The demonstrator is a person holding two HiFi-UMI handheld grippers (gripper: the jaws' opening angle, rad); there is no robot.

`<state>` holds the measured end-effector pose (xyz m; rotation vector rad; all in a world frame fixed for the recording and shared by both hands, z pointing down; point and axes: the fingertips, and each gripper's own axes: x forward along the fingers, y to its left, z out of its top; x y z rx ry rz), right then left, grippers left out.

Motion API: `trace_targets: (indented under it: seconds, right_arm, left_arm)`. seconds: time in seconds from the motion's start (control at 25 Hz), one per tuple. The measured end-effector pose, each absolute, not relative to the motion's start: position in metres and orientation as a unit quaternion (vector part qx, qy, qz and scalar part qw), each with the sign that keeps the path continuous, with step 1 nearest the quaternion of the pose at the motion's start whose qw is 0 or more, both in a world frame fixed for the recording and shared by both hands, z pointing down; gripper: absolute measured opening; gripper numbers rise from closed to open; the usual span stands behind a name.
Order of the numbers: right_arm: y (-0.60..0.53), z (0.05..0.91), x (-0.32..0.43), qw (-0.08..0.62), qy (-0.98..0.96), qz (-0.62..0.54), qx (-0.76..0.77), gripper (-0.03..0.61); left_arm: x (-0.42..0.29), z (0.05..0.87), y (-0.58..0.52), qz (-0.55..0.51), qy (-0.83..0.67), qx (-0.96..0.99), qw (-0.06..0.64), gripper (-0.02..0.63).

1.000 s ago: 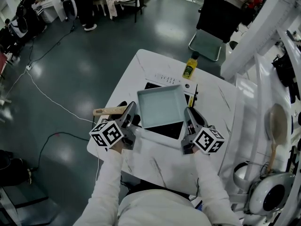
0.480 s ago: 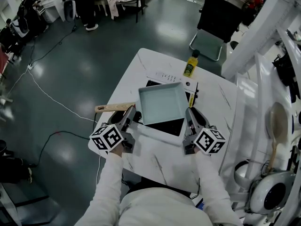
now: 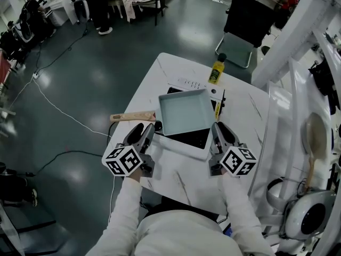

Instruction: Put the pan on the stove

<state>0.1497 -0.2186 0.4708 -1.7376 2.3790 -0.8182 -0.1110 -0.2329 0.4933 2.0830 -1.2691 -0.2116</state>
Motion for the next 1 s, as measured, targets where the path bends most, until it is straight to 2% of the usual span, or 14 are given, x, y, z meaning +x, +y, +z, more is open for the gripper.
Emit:
trace_targets:
  seconds: [0.32,0.48,1.0]
  right_arm:
    - [-0.196,0.462,0.142,0.015,0.783,-0.238,-0.574,0.1]
    - [-0.184,0.46,0.136,0.002,0.786,-0.228,-0.575,0.097]
    - [-0.159,0.449,0.114,-0.023,0.791,-0.185,-0.583,0.032]
  left_arm:
    - [-0.11,0.48,-0.219,-0.04,-0.502,0.818,0.278,0.188]
    - [-0.109,0.474,-0.212,-0.022,-0.505,0.826,0.25,0.144]
    - [-0.102,0.456,-0.19,0.01,-0.508,0.84,0.189,0.05]
